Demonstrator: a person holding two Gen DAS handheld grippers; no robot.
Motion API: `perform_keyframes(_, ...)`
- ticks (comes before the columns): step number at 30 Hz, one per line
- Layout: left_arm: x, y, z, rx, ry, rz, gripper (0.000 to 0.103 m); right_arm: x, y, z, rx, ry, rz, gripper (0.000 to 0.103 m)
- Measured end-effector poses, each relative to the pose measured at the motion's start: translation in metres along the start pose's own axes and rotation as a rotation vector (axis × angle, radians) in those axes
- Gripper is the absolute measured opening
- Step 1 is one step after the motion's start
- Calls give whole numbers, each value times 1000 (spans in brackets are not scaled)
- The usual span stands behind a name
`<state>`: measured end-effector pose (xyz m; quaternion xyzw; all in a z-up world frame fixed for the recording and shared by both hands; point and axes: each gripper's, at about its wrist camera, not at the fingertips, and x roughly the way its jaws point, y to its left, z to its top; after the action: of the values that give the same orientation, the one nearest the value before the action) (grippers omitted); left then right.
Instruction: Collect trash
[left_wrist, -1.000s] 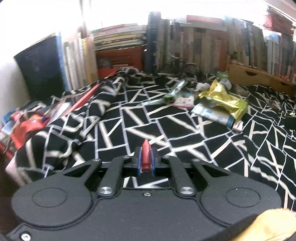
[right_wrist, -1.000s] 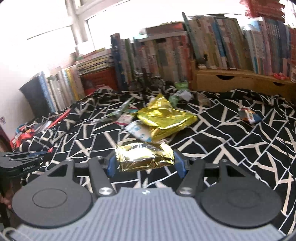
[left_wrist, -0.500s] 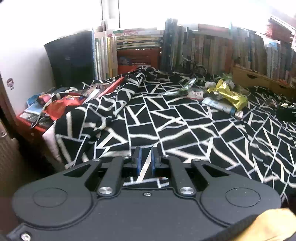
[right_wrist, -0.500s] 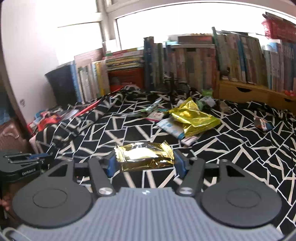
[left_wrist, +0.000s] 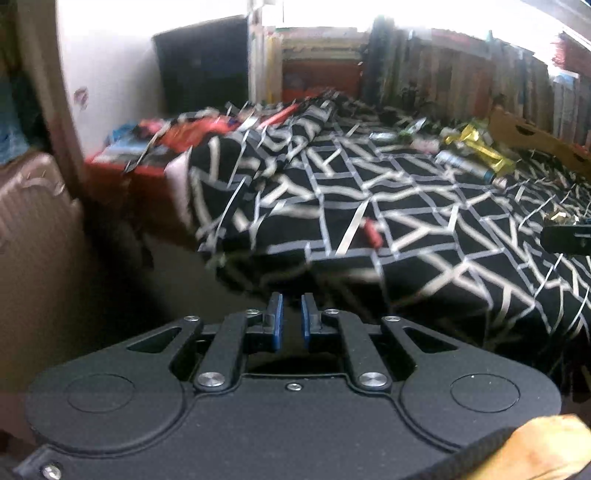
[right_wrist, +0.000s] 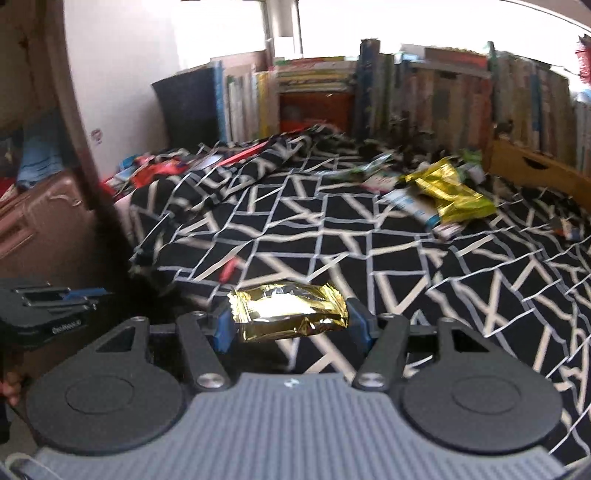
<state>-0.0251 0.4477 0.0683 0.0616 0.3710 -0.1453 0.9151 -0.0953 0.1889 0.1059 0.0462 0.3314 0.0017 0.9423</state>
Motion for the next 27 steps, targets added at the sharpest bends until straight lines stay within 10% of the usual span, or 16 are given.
perform_keyframes(22, 98, -83, 62, 29, -19, -108, 25, -3, -11, 5, -49, 26, -29, 64)
perform_keyframes(27, 121, -87, 60, 49, 47, -89, 8, 2, -20, 6, -44, 42, -31, 64)
